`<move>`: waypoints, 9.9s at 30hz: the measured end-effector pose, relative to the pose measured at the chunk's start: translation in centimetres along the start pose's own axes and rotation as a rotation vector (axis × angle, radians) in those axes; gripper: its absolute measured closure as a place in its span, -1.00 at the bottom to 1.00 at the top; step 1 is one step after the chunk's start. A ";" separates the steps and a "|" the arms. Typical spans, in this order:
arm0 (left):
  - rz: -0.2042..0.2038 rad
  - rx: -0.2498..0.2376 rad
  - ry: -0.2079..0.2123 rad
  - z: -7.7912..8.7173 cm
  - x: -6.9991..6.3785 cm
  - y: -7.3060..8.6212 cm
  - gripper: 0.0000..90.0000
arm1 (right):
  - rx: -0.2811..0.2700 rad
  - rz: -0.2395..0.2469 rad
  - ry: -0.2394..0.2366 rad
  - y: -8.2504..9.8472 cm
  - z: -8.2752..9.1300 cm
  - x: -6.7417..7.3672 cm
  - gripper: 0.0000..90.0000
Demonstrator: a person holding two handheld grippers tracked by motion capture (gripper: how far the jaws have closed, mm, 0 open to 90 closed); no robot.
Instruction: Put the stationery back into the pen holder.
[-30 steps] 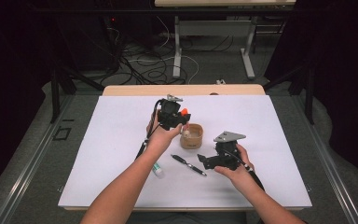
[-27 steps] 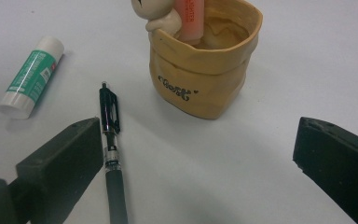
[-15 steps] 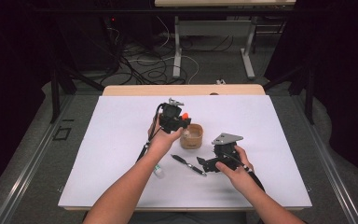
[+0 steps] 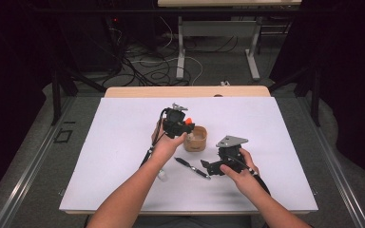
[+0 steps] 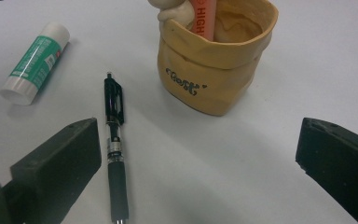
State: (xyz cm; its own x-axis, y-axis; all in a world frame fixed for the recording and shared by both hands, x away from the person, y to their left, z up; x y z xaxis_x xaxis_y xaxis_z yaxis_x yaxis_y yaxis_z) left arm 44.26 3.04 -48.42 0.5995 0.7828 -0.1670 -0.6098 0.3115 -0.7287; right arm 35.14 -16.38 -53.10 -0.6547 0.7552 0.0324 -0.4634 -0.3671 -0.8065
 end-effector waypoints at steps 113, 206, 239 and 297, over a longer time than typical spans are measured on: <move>0.604 -0.082 0.057 11.2 7.4 11.5 -0.35 | 0.033 -0.024 -0.025 0.3 -0.1 0.0 -0.85; 1.109 0.029 0.051 6.6 9.0 15.0 0.43 | 0.044 -0.019 -0.034 0.3 -0.2 -0.1 -0.84; 0.916 -0.089 0.124 8.1 7.6 15.7 0.44 | 0.038 -0.019 -0.028 0.4 -0.3 -0.1 -0.84; 0.422 -0.287 0.188 8.3 4.3 13.2 0.45 | 0.055 -0.019 -0.030 0.5 -0.5 -0.1 -0.84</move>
State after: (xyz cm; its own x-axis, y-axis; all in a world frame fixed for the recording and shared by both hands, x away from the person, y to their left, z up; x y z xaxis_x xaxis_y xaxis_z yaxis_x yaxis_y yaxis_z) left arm 34.47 14.94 -53.25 0.4316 0.6902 -0.5809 -0.6674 -0.1890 -0.7204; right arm 35.28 -16.42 -53.79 -0.6629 0.7459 0.0653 -0.5074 -0.3833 -0.7718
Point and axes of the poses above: each handheld gripper's, and its own axes: z roughly backward along the jaws, y roughly out of its underside, x roughly to its left, the point moved 1 cm from there along -z, roughly forward along the jaws
